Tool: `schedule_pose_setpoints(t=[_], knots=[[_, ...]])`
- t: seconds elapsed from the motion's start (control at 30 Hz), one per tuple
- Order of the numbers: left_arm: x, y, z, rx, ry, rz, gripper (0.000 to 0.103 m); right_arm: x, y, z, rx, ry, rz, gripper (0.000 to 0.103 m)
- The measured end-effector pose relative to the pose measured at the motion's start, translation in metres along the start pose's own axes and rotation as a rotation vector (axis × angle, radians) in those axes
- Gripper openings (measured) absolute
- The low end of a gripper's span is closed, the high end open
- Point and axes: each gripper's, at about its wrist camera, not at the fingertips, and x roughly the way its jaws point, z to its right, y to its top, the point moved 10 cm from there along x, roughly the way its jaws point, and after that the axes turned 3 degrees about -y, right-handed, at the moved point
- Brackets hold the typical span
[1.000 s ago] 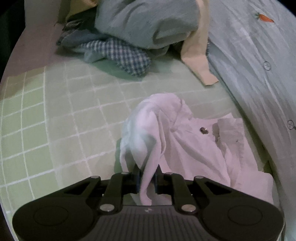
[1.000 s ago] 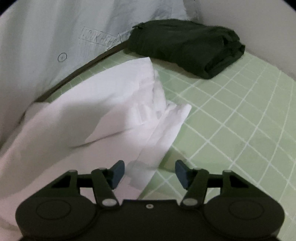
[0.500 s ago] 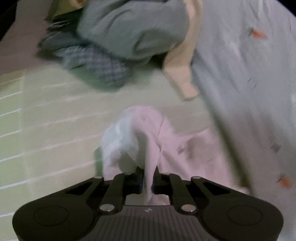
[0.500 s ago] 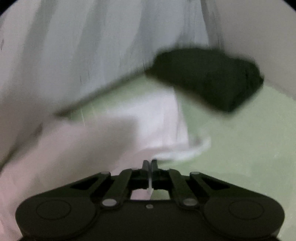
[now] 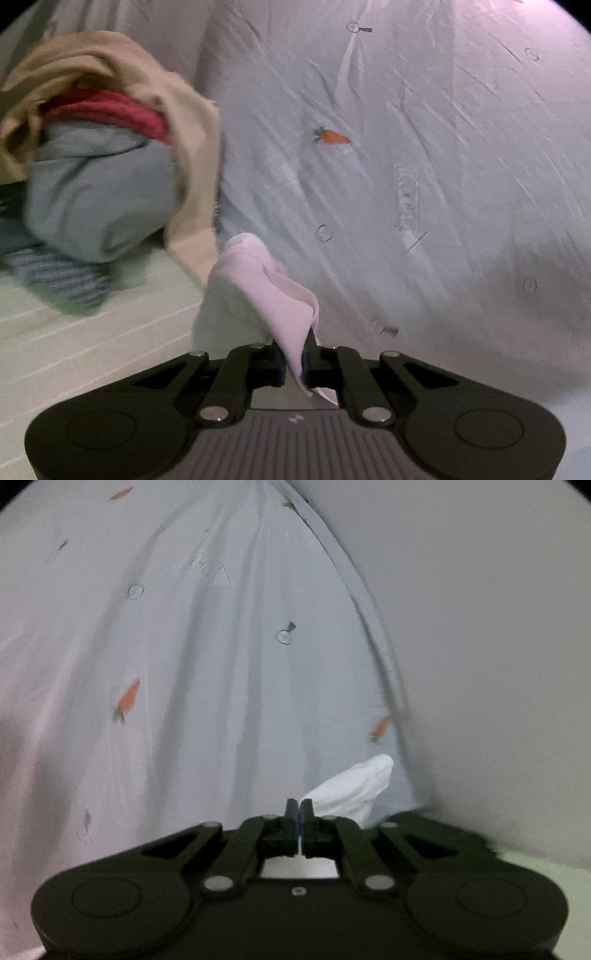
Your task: Fold clothes
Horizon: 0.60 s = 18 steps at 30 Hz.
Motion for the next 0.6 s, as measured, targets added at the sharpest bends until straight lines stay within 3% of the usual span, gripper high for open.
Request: schedule_pose_setpoints(t=[0.07,0.2,0.3,0.33,0.4,0.5,0.6], knots=[[-0.01,-0.024,-0.034,0.008,0.082,-0.039,0.009,-0.024,-0.002,0.015,-0.021,-0.023,0.003,0.001],[-0.02,-0.079,-0.118,0.002,0.299,-0.157,0.009,-0.032,-0.111,0.045,-0.192,-0.107,-0.24,0.001],[-0.024,-0.108,-0.153,-0.068,0.346,-0.214,0.009,-0.031,-0.181,0.064,-0.306,-0.143,-0.405,0.001],[-0.026,-0.111,-0.157,-0.071,0.349,-0.223,0.009,-0.031,-0.194,0.07,-0.269,-0.138,-0.451,0.001],[-0.028,-0.11,-0.157,-0.047,0.342,-0.227,0.009,-0.035,-0.194,0.081,-0.189,-0.158,-0.47,0.001],[-0.031,-0.098,-0.147,0.024,0.31,-0.211,0.01,-0.051,-0.178,0.083,-0.153,-0.164,-0.429,0.001],[-0.034,-0.09,-0.155,0.017,0.315,-0.204,0.01,-0.062,-0.176,0.071,-0.262,-0.174,-0.4,0.001]])
